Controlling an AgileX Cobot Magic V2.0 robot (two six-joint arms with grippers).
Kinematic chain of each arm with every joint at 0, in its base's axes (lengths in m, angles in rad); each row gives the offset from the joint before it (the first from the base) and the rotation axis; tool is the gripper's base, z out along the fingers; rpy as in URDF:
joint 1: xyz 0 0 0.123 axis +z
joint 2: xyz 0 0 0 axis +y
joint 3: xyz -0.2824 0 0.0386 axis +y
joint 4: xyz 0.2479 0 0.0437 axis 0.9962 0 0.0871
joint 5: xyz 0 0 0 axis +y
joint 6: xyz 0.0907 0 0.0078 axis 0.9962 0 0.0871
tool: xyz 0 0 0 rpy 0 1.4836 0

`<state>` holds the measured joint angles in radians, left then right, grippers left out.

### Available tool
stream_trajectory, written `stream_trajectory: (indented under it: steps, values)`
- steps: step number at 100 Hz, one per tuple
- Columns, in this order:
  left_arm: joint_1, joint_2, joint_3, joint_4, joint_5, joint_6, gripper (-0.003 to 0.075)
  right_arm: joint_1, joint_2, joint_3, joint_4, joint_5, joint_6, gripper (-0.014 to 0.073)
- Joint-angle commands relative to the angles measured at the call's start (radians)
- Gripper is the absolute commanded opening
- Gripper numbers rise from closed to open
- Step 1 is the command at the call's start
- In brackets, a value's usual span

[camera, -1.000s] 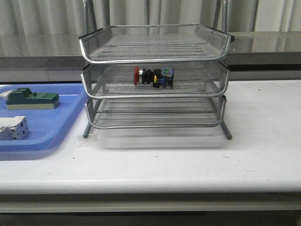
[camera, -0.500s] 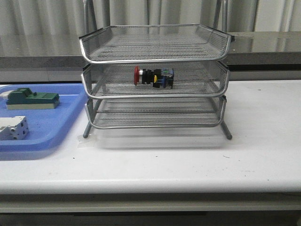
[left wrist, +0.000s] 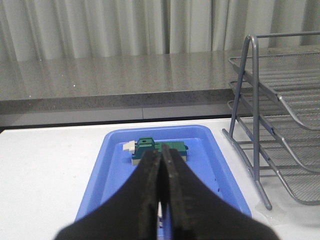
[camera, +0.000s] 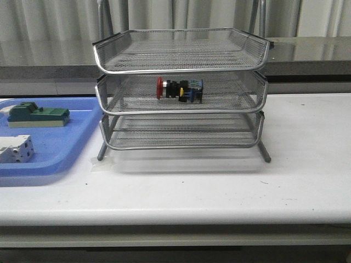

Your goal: Place button on rack with both arms

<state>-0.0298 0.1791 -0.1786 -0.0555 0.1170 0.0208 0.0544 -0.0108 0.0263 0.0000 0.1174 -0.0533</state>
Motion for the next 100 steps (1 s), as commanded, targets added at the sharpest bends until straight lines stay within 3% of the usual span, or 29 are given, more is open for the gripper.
stream_trajectory:
  steps: [1, 55, 100]
  values:
    - [0.002, 0.002, 0.004, 0.037, -0.117, -0.067, -0.0020, -0.007, -0.016, 0.002, 0.000, -0.088, -0.007, -0.0057]
    - [0.005, -0.217, 0.192, 0.039, -0.165, -0.067, -0.0020, -0.007, -0.016, 0.002, 0.000, -0.088, -0.007, -0.0057]
    - [0.005, -0.216, 0.217, 0.035, -0.195, -0.072, -0.0020, -0.007, -0.015, 0.002, 0.000, -0.088, -0.007, -0.0057]
